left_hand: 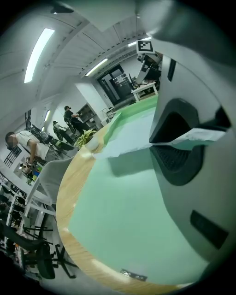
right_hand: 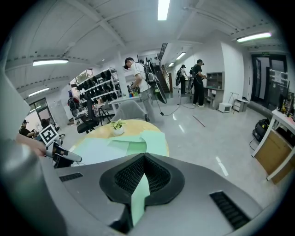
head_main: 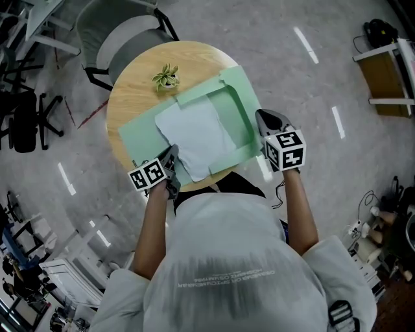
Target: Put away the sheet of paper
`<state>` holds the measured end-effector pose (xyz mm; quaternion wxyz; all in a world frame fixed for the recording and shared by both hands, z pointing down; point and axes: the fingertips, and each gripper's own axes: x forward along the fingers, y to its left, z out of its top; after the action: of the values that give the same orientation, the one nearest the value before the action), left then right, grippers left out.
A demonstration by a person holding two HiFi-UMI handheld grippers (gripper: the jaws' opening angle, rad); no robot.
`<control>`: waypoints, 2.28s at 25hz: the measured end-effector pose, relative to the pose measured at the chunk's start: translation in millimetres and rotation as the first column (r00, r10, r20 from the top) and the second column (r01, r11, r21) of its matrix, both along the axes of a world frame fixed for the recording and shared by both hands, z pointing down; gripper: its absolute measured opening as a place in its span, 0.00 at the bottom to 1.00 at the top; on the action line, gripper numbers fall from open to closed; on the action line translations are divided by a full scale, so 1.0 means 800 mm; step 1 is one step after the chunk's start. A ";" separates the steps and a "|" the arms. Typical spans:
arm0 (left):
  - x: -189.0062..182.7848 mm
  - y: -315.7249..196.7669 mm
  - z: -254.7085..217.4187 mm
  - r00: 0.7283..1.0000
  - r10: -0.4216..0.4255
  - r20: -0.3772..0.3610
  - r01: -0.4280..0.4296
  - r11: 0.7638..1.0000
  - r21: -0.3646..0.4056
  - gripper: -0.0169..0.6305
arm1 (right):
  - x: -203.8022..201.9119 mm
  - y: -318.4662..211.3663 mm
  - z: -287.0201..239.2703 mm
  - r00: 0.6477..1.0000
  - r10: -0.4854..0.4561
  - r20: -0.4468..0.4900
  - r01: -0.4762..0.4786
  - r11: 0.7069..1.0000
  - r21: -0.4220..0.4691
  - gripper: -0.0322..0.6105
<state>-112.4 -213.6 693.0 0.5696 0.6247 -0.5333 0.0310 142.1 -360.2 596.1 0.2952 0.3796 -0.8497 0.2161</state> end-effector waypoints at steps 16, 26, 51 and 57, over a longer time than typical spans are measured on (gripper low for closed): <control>0.042 -0.057 -0.001 0.962 -0.162 -0.219 0.165 0.986 -0.005 0.07 | 0.046 0.020 -0.015 0.997 0.067 -0.024 -0.066 0.997 0.030 0.09; 0.089 -0.096 -0.007 0.963 -0.107 -0.249 0.115 0.993 0.019 0.07 | 0.068 0.032 -0.014 0.995 0.084 -0.048 -0.083 0.996 0.026 0.09; 0.132 -0.081 -0.039 0.980 0.123 -0.156 -0.101 0.985 0.142 0.33 | 0.108 0.079 -0.057 0.982 0.157 -0.105 -0.150 0.986 0.076 0.09; 0.094 -0.041 -0.059 0.964 0.266 -0.009 -0.261 0.950 0.170 0.33 | 0.076 0.096 -0.100 0.981 0.165 -0.101 -0.150 0.978 0.144 0.09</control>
<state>-37.3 -246.3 645.7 0.5143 0.7363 -0.4368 0.0518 203.0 -283.4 516.2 0.2979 0.4766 -0.8117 0.1590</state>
